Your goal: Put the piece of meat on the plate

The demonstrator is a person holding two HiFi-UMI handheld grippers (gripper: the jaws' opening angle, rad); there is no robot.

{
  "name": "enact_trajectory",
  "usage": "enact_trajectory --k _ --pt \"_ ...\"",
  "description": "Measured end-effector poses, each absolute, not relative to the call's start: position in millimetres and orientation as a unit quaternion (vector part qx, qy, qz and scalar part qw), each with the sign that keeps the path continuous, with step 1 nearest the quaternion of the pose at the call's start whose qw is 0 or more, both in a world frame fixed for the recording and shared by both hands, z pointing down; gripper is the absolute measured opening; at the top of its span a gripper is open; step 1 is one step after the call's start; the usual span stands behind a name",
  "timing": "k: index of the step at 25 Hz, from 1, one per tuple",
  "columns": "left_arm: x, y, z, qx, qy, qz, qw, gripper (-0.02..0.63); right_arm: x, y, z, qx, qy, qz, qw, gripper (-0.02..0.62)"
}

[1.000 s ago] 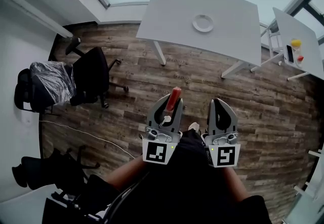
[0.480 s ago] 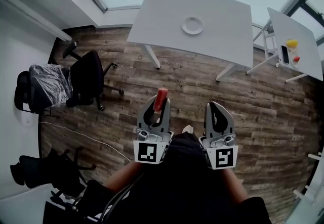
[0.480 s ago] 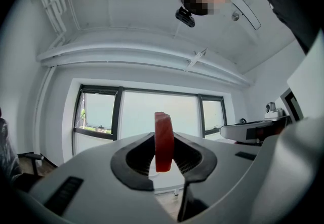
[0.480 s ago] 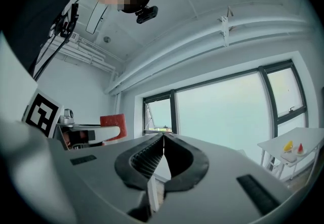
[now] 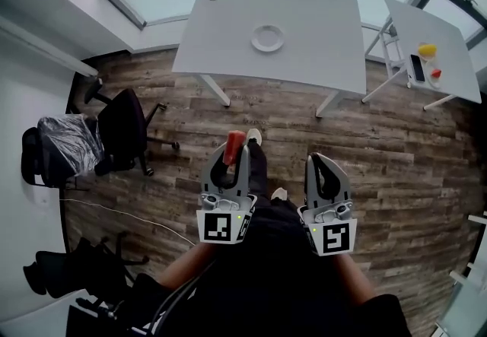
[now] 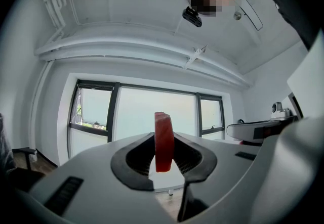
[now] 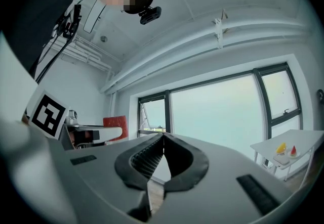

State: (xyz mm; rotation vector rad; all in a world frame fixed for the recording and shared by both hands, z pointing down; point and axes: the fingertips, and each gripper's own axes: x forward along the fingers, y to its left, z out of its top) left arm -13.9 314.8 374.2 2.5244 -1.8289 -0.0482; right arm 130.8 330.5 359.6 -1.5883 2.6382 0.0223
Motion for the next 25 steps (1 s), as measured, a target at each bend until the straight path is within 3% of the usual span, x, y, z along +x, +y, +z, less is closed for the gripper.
enact_trajectory --k 12,25 --pt "-7 223 387 0.827 -0.561 -0.029 0.016 0.097 137 257 378 -0.539 0.842 -0.005 0.006 0.005" --pt "-47 71 383 0.838 -0.544 -0.026 0.038 0.097 77 83 363 -0.534 0.845 -0.019 0.006 0.005"
